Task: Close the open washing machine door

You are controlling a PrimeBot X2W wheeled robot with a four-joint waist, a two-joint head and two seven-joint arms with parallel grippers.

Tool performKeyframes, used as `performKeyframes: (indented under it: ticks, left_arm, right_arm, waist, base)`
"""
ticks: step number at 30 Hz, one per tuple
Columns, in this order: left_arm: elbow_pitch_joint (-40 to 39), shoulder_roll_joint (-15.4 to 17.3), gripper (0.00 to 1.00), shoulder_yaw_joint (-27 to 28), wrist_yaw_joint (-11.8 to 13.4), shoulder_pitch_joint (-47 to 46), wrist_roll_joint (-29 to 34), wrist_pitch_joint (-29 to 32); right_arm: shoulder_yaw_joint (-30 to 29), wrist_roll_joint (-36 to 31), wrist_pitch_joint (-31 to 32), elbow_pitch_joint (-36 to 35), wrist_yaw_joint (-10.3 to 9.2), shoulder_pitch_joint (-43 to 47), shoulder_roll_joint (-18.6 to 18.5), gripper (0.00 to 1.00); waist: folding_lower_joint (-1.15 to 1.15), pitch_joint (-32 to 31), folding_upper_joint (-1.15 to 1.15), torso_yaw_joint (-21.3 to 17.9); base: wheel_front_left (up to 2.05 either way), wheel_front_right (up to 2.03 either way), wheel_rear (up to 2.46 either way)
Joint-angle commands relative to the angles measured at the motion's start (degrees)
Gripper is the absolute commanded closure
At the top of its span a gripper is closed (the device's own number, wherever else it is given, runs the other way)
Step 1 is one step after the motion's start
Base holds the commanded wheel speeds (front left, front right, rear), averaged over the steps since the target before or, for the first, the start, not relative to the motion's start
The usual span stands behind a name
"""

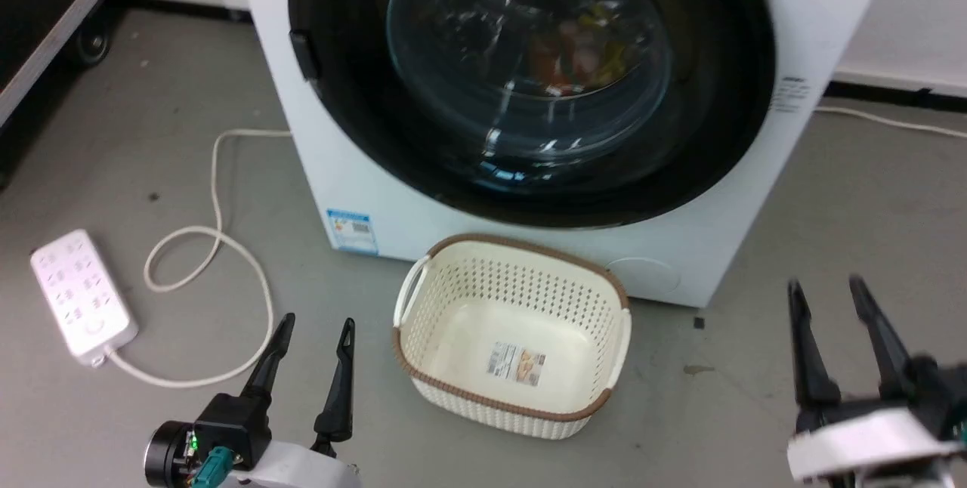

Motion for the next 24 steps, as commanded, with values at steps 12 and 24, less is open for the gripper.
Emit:
performKeyframes:
  ticks: [12, 24]
  left_arm:
    - [1.7, 0.5, 0.0, -0.8, -0.2, 1.0, 0.7, -0.2]
    - [2.4, 0.3, 1.0, -0.6, 0.1, 0.3, 0.5, 0.2]
  right_arm:
    - [1.6, 2.5, -0.3, -2.7, -0.04, 9.6, 1.0, 0.0]
    - [2.4, 2.3, 0.2, -2.3, 0.0, 8.7, 0.8, 1.0]
  waist:
    - [0.02, -2.2, 0.0, -3.4]
    - [0.02, -2.1, 0.0, -3.7]
  base:
    - [0.0, 0.0, 0.0]
    - [0.0, 0.0, 0.0]
